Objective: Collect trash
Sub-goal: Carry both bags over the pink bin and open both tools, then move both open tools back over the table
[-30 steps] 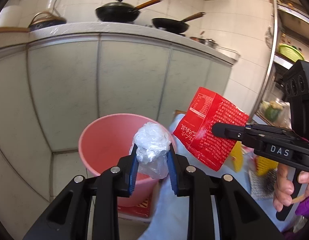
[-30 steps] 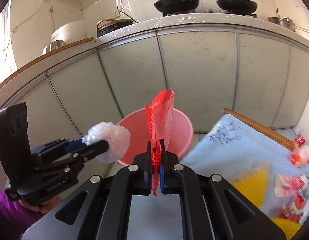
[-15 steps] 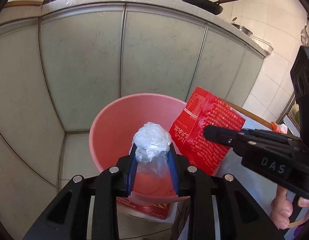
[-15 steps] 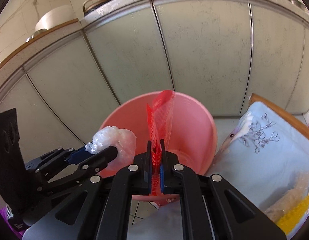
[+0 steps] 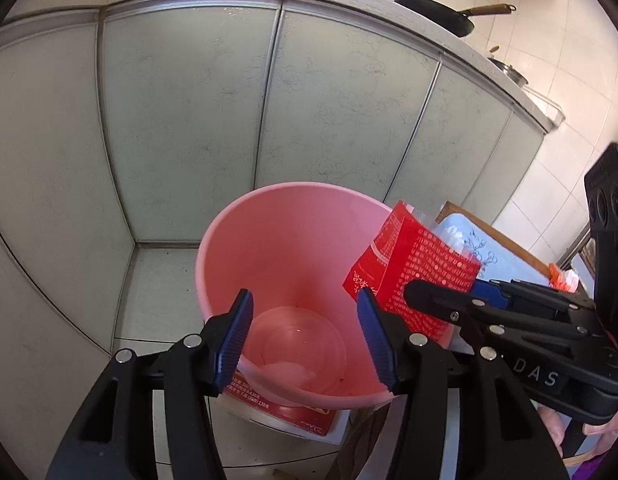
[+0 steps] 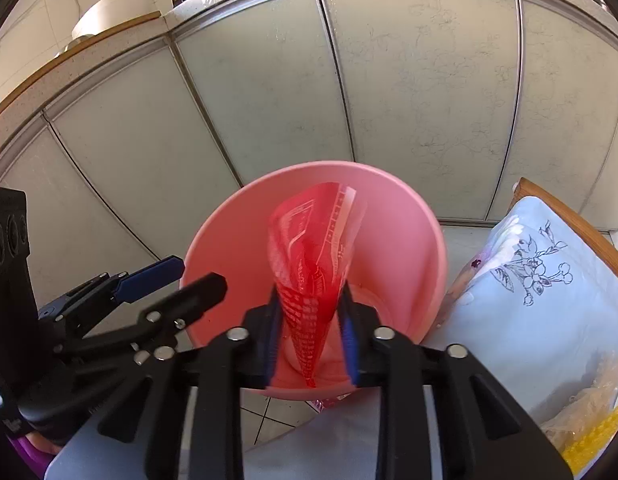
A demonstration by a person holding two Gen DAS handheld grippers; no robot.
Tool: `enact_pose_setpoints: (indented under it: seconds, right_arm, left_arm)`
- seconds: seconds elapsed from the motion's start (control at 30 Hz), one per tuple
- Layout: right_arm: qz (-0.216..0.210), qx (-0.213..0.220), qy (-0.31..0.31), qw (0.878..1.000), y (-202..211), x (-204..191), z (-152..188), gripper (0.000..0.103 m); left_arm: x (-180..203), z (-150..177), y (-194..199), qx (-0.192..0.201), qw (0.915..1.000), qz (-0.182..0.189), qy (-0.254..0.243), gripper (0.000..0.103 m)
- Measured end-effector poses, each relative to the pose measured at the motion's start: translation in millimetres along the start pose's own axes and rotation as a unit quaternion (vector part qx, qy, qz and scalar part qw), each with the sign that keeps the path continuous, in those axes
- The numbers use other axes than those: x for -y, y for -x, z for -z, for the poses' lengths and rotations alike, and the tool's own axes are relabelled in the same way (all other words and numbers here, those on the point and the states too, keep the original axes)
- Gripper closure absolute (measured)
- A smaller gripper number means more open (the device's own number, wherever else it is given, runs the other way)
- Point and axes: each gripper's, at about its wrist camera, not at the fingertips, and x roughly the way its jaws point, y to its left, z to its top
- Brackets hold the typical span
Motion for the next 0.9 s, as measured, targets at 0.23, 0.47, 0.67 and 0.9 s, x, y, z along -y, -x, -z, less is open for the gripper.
enact_pose_setpoints:
  seconds: [0.23,0.47,0.67,0.9]
  right_arm:
    - [-0.004,0.007,0.002,1.000,4.7,-1.5,-2.0,0.059]
    - [-0.009,0.025,0.002,1.000,26.3,-2.7,1.4,0.059]
    - [0.012,0.051,0.011,0.999,63.8,2.9,15.4,0.059]
    - [0.050,0.086,-0.010,0.995,117.7,28.6,37.1,0.059]
  left_arm:
    - [0.8,-2.6,17.9,0.014,0.9999,-0.003,-0.002,0.049]
    - [8.0,-7.6,40.6,0.031,0.9994,0.012,-0.004,0.049]
    - [28.7,-10.8,58.3,0.043,0.9980,0.043,-0.019,0.049]
    - [75.1,-7.5,65.2,0.039,0.9935,0.090,-0.058,0.049]
